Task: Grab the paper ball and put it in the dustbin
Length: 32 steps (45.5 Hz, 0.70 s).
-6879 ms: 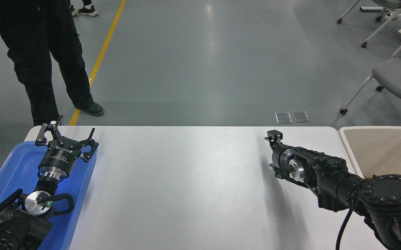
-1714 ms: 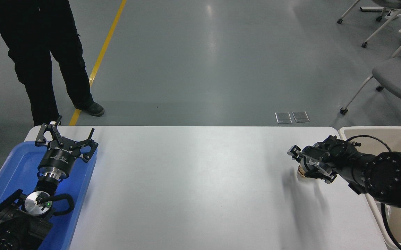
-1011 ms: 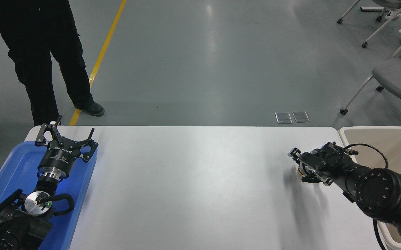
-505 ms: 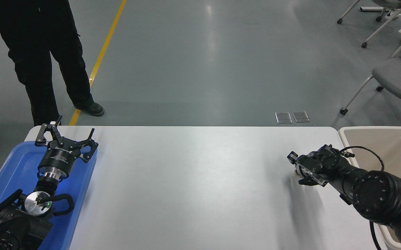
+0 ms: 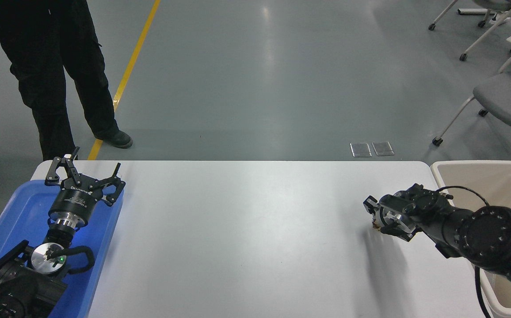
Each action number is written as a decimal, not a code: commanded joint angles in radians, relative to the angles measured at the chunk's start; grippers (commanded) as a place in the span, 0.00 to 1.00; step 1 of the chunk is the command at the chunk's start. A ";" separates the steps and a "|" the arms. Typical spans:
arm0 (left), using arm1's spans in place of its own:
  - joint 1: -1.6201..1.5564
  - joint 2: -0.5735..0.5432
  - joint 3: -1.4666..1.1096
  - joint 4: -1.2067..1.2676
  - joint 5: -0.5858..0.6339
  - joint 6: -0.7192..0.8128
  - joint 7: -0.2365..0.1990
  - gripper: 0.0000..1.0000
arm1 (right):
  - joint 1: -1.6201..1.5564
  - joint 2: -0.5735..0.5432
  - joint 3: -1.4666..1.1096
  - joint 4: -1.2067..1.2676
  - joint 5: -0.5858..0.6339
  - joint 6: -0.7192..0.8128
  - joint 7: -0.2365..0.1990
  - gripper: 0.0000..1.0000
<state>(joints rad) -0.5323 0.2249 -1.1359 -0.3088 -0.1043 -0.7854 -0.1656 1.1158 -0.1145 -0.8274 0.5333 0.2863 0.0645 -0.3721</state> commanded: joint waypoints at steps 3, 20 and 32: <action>0.000 0.001 0.002 0.000 0.000 0.000 0.001 0.99 | 0.320 -0.145 -0.090 0.437 -0.039 0.005 0.001 0.00; 0.000 0.001 0.001 0.000 0.000 0.000 0.001 0.99 | 0.812 -0.231 -0.157 0.745 -0.122 0.478 0.005 0.00; 0.002 0.001 0.001 0.000 -0.002 0.000 0.000 0.99 | 1.062 -0.275 -0.147 0.803 -0.122 0.721 0.009 0.00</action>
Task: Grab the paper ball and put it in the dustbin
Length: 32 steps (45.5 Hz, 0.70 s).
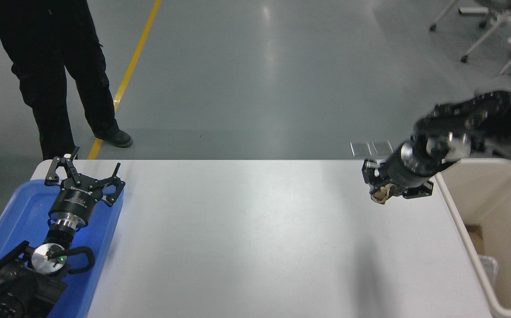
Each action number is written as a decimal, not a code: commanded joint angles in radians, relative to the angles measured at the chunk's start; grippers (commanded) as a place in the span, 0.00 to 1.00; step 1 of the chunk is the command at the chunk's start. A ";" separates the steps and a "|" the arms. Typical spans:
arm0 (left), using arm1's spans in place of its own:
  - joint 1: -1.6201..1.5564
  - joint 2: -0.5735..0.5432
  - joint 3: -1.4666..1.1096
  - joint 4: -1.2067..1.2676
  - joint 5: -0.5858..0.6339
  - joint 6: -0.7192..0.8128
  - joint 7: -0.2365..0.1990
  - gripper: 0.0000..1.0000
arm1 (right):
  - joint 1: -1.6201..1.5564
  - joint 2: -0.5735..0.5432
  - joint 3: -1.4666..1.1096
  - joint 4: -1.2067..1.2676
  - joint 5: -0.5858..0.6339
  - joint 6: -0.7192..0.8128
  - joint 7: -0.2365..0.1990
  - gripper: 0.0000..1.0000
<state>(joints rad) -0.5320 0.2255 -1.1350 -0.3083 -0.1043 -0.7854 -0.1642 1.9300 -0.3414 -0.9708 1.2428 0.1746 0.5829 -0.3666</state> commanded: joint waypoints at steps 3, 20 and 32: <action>0.001 0.000 -0.002 0.000 0.000 0.000 -0.002 0.99 | 0.309 -0.060 -0.003 0.115 -0.010 0.202 0.002 0.00; 0.001 0.000 -0.002 0.000 -0.002 0.000 -0.002 0.99 | 0.439 -0.065 0.000 0.158 -0.007 0.202 0.003 0.00; 0.001 0.000 -0.002 0.000 -0.002 0.000 -0.002 0.99 | 0.423 -0.082 -0.052 0.149 -0.009 0.202 0.001 0.00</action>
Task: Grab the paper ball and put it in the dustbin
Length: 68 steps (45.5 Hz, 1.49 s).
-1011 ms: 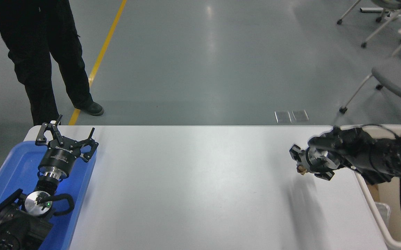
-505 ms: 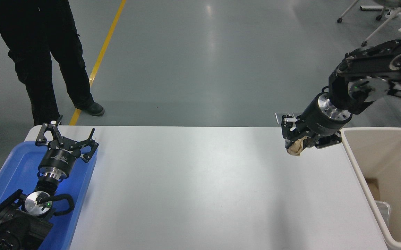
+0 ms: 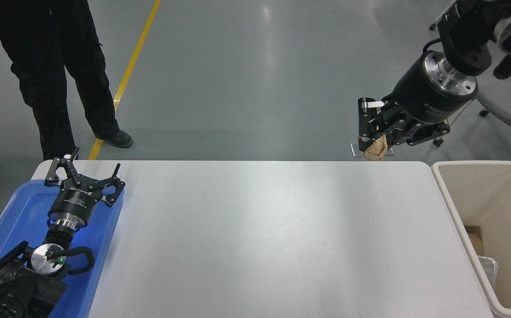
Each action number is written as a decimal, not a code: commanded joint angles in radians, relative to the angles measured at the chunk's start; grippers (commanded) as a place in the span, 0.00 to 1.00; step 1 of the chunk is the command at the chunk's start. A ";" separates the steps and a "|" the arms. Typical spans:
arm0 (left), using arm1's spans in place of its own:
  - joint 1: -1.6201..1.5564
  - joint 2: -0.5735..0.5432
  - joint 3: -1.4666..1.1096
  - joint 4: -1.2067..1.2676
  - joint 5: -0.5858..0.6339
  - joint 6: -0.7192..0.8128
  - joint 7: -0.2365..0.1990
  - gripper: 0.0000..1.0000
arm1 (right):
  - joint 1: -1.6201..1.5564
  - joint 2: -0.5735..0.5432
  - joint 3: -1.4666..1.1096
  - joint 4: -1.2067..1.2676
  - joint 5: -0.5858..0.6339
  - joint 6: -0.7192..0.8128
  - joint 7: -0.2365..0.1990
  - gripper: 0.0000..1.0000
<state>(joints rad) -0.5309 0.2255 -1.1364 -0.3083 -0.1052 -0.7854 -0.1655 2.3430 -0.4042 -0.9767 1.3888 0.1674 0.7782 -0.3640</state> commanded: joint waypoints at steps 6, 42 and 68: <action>0.000 -0.001 0.000 0.000 -0.001 0.000 0.000 0.99 | -0.028 -0.102 -0.118 -0.024 0.000 0.007 -0.001 0.00; 0.000 0.000 0.000 0.000 0.001 0.000 0.000 0.99 | -0.554 -0.493 -0.153 -0.359 -0.183 -0.117 0.004 0.00; 0.000 0.000 0.000 0.000 0.001 0.000 0.000 0.99 | -1.340 -0.216 0.038 -0.786 -0.327 -0.830 0.195 0.00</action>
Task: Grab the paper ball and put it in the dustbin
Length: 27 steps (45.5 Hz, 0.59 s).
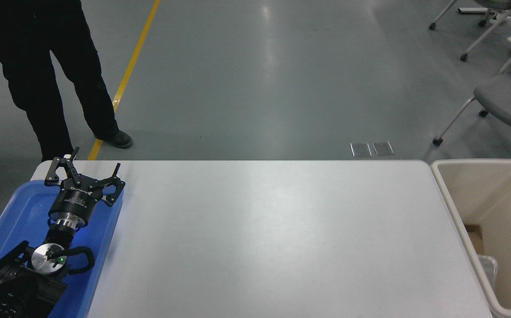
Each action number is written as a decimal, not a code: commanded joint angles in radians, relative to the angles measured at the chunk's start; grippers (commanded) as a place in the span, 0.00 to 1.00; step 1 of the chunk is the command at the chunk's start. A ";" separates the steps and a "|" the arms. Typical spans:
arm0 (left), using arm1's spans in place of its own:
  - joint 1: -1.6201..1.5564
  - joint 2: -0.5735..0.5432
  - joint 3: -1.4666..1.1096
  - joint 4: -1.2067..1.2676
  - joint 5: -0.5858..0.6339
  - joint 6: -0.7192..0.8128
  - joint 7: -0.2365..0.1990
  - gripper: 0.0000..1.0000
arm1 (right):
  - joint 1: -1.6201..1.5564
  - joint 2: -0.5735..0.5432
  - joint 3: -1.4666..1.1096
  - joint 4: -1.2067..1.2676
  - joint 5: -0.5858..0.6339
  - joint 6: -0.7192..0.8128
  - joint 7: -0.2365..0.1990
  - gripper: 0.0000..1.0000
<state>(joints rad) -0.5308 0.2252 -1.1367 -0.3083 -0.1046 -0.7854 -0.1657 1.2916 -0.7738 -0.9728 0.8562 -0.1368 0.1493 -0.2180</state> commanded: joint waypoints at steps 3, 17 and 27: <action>0.000 -0.001 0.000 0.000 0.000 0.000 0.000 0.99 | -0.336 0.185 0.036 -0.337 -0.023 -0.218 0.066 0.00; 0.000 0.000 0.000 0.000 0.000 0.000 0.000 0.99 | -0.541 0.372 0.043 -0.729 -0.013 -0.232 0.072 0.00; 0.000 0.000 0.000 0.000 0.000 0.000 0.000 0.99 | -0.552 0.384 0.043 -0.752 -0.013 -0.232 0.072 0.00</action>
<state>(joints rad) -0.5307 0.2250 -1.1367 -0.3083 -0.1045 -0.7854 -0.1657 0.8097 -0.4477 -0.9328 0.2195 -0.1511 -0.0688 -0.1509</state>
